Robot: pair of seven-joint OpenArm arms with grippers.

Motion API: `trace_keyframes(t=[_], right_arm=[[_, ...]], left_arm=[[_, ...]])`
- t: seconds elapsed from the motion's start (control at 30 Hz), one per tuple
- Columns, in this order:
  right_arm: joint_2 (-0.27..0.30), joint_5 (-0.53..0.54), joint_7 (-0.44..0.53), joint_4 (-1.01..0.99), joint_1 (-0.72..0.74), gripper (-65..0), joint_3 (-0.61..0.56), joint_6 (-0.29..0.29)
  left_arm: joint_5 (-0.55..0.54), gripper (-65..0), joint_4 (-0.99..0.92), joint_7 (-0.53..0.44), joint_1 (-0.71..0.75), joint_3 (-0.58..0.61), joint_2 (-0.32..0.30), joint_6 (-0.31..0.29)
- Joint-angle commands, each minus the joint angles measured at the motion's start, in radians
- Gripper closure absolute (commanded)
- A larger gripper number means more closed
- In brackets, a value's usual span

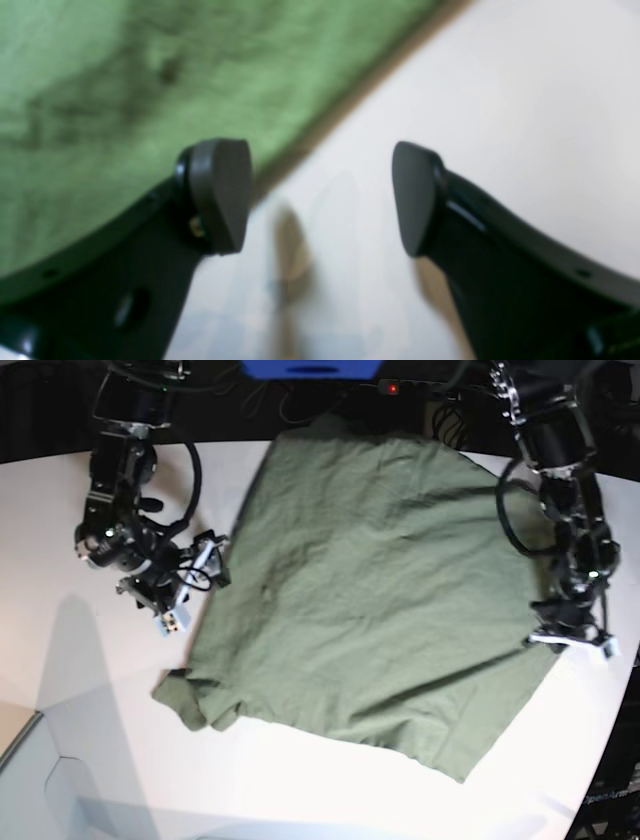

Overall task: Layout the t-shirt on the table in an organized manner, then fold the t-shirt properly
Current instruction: 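Grasp the hem corners with both grippers and straighten the t-shirt, then grasp the t-shirt side with the right gripper and fold it inward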

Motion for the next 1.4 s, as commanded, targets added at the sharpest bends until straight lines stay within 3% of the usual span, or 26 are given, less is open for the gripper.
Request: trace_keyframes(t=[0.0, 0.17, 0.4, 0.53, 0.87, 1.0, 1.2, 1.37], right_arm=[[-0.002, 0.013, 0.018, 0.018, 0.015, -44.4, 0.002, 0.006], [-0.016, 0.013, 0.018, 0.007, 0.018, -44.4, 0.002, 0.006], [-0.022, 0.010, 0.018, -0.165, 0.116, -44.4, 0.036, 0.006], [-0.022, 0.010, 0.018, -0.249, 0.164, -44.4, 0.123, 0.006], [-0.053, 0.013, 0.019, -0.378, 0.245, -43.2, 0.131, 0.006], [-0.070, 0.013, 0.019, -0.387, 0.273, -33.9, 0.131, 0.006], [-0.076, 0.011, 0.029, -0.463, 0.365, 0.0, 0.131, 0.006], [-0.036, 0.008, 0.061, -0.588, 0.491, 0.0, 0.129, 0.006]], left_arm=[[0.011, -0.2, -0.012, -0.059, -0.038, 0.026, -0.024, -0.002], [0.063, -0.2, -0.141, -0.150, -0.043, 0.106, -0.027, 0.001], [0.104, -0.2, -0.312, -0.206, -0.067, 0.099, -0.050, -0.004], [0.101, -0.2, -0.285, -0.209, -0.015, 0.098, -0.061, -0.004], [0.101, -0.2, -0.120, -0.202, 0.140, 0.096, -0.059, 0.004], [0.101, -0.2, -0.074, -0.202, 0.186, 0.096, -0.059, 0.004], [0.100, -0.2, -0.066, -0.199, 0.221, 0.032, -0.050, 0.004], [0.100, -0.2, -0.066, -0.085, 0.220, -0.068, -0.004, -0.004]])
